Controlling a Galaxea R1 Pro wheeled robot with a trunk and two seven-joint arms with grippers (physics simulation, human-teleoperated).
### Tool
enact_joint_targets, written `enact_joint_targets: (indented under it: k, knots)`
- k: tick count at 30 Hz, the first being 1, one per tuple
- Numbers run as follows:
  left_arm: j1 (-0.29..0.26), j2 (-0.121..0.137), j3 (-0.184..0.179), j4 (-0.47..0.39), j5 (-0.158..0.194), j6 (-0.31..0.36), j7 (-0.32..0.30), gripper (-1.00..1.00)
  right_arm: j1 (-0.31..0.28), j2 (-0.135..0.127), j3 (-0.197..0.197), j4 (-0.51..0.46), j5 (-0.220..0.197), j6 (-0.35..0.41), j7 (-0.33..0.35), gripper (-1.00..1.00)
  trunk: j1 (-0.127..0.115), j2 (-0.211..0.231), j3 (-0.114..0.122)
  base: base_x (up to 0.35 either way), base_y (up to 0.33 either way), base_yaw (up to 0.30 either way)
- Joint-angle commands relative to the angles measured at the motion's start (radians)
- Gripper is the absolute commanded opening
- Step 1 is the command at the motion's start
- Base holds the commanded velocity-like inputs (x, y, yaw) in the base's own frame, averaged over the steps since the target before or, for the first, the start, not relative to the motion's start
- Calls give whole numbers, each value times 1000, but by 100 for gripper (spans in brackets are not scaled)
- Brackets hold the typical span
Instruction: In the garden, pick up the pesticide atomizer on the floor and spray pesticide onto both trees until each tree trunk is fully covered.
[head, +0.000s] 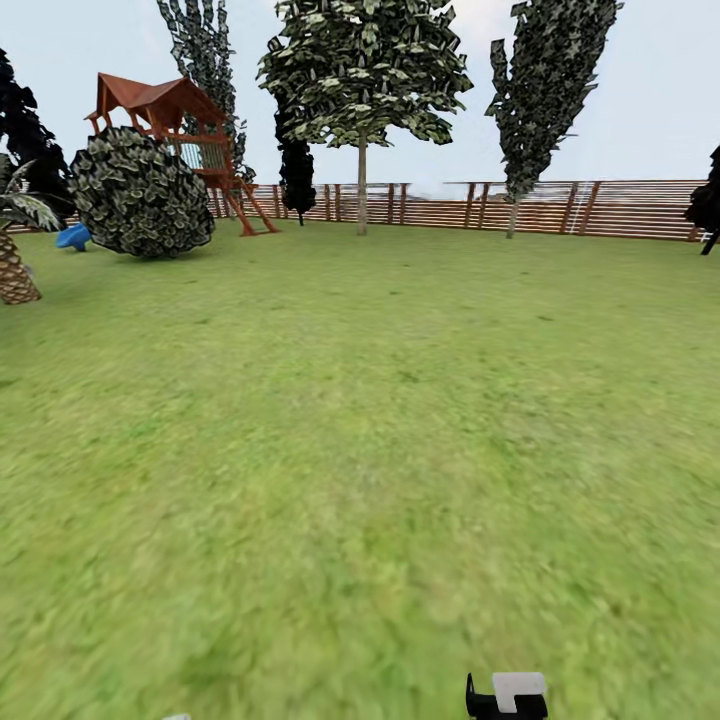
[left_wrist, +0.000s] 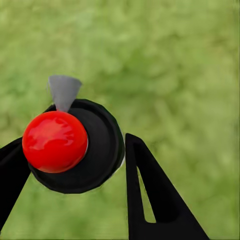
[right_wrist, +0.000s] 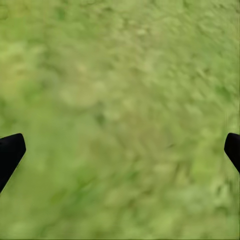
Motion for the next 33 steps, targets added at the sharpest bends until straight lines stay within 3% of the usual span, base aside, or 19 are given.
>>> enact_joint_targets:
  k: [1, 33]
  knots:
    - [0, 1, -9, 0, 5, -2, 3, -100, -1, 0, -4, 1, 11, -1, -7, 100, 0, 0, -1, 338, 0, 0]
    - [0, 0, -9, 1, 5, -4, 3, -100, -2, 3, -6, -2, 4, -1, -7, 100, 0, 0, -1, 337, 0, -2]
